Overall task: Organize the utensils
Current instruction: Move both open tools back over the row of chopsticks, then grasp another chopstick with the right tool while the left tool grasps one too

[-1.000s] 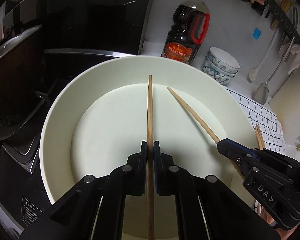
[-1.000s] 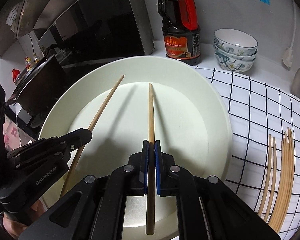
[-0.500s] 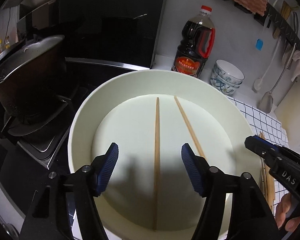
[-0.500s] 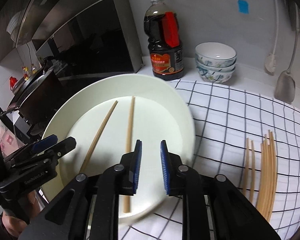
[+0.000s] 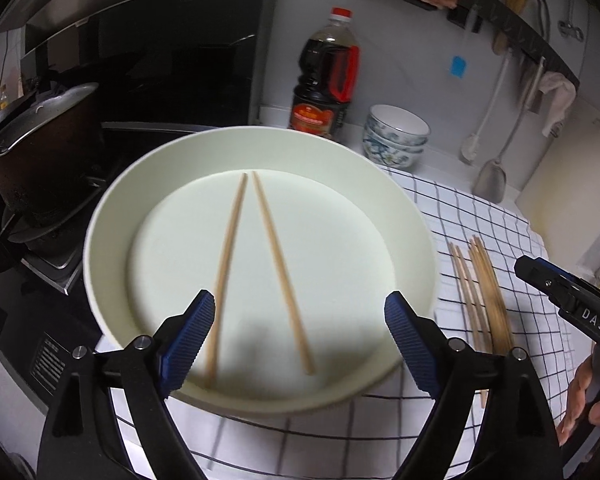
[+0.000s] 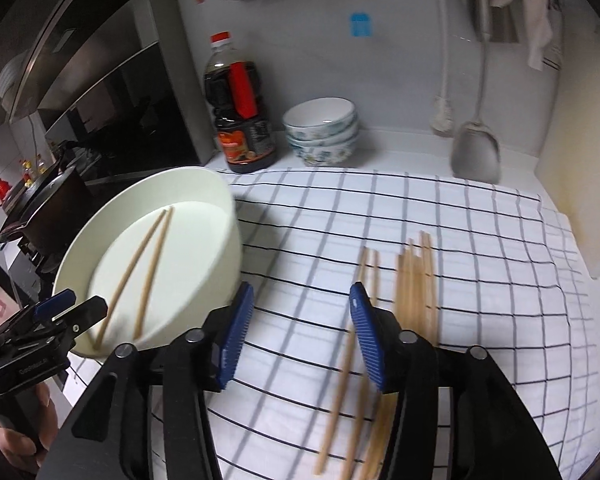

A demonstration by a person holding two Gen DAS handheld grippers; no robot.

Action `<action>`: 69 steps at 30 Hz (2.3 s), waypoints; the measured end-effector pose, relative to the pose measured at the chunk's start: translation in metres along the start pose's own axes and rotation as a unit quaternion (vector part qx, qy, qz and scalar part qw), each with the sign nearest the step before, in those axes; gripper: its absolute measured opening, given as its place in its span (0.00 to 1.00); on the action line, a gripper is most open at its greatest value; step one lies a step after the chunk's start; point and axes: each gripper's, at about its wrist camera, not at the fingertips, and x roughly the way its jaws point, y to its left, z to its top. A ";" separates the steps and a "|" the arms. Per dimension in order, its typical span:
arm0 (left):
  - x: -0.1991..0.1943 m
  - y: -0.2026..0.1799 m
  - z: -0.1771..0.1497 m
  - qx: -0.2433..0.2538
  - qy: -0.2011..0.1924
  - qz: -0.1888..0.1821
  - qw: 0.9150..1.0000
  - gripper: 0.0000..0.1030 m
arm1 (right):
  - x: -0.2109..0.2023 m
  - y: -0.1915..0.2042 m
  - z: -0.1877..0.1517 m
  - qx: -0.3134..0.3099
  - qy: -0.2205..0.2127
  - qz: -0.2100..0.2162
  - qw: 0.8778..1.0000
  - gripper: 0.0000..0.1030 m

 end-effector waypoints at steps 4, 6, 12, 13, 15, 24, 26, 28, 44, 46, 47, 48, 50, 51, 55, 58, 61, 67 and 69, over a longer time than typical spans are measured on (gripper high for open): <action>-0.001 -0.029 -0.009 0.019 0.003 -0.008 1.000 0.89 | -0.006 -0.024 -0.008 0.011 0.006 -0.019 1.000 0.56; -0.002 -0.043 -0.013 0.027 0.001 -0.011 1.000 0.92 | -0.009 -0.037 -0.010 0.018 0.012 -0.022 1.000 0.60; 0.003 -0.084 -0.025 0.054 0.013 -0.021 0.998 0.93 | -0.009 -0.077 -0.017 0.045 0.022 -0.047 0.998 0.63; 0.003 -0.091 -0.028 0.061 0.010 -0.014 0.998 0.94 | -0.006 -0.084 -0.018 0.048 0.033 -0.049 0.997 0.63; 0.002 -0.101 -0.032 0.071 0.003 -0.006 0.997 0.94 | -0.002 -0.092 -0.019 0.050 0.040 -0.052 0.997 0.63; 0.005 -0.138 -0.051 0.091 0.008 -0.006 0.996 0.94 | 0.020 -0.108 -0.028 0.048 0.093 -0.044 0.994 0.63; 0.009 -0.144 -0.057 0.091 0.014 -0.008 0.996 0.94 | 0.024 -0.107 -0.029 0.043 0.100 -0.044 0.993 0.64; 0.014 -0.151 -0.062 0.097 0.019 -0.006 0.995 0.94 | 0.027 -0.107 -0.031 0.037 0.109 -0.044 0.992 0.64; 0.064 -0.173 -0.073 0.129 0.066 0.037 0.989 0.94 | 0.048 -0.123 -0.041 0.040 0.145 -0.055 0.987 0.64; 0.068 -0.173 -0.073 0.128 0.072 0.037 0.988 0.94 | 0.049 -0.122 -0.042 0.038 0.147 -0.057 0.987 0.64; 0.071 -0.173 -0.073 0.128 0.075 0.038 0.988 0.94 | 0.050 -0.122 -0.043 0.037 0.149 -0.058 0.986 0.64; 0.073 -0.173 -0.073 0.128 0.078 0.038 0.988 0.94 | 0.052 -0.122 -0.043 0.036 0.151 -0.059 0.986 0.64; 0.076 -0.173 -0.073 0.130 0.082 0.041 0.987 0.94 | 0.054 -0.120 -0.044 0.033 0.155 -0.060 0.986 0.64; 0.077 -0.173 -0.073 0.130 0.083 0.043 0.987 0.94 | 0.055 -0.119 -0.044 0.032 0.156 -0.061 0.985 0.64; 0.082 -0.169 -0.070 0.121 0.091 0.040 0.988 0.94 | 0.057 -0.117 -0.045 0.026 0.155 -0.062 0.986 0.64; 0.083 -0.169 -0.068 0.123 0.092 0.041 0.987 0.94 | 0.057 -0.118 -0.045 0.024 0.155 -0.066 0.985 0.64; 0.084 -0.168 -0.066 0.121 0.093 0.043 0.987 0.94 | 0.057 -0.120 -0.046 0.021 0.157 -0.073 0.985 0.64; 0.085 -0.165 -0.061 0.113 0.095 0.043 0.988 0.94 | 0.056 -0.120 -0.046 0.018 0.159 -0.070 0.985 0.64; 0.085 -0.164 -0.061 0.113 0.095 0.045 0.988 0.94 | 0.056 -0.122 -0.046 0.019 0.159 -0.073 0.984 0.64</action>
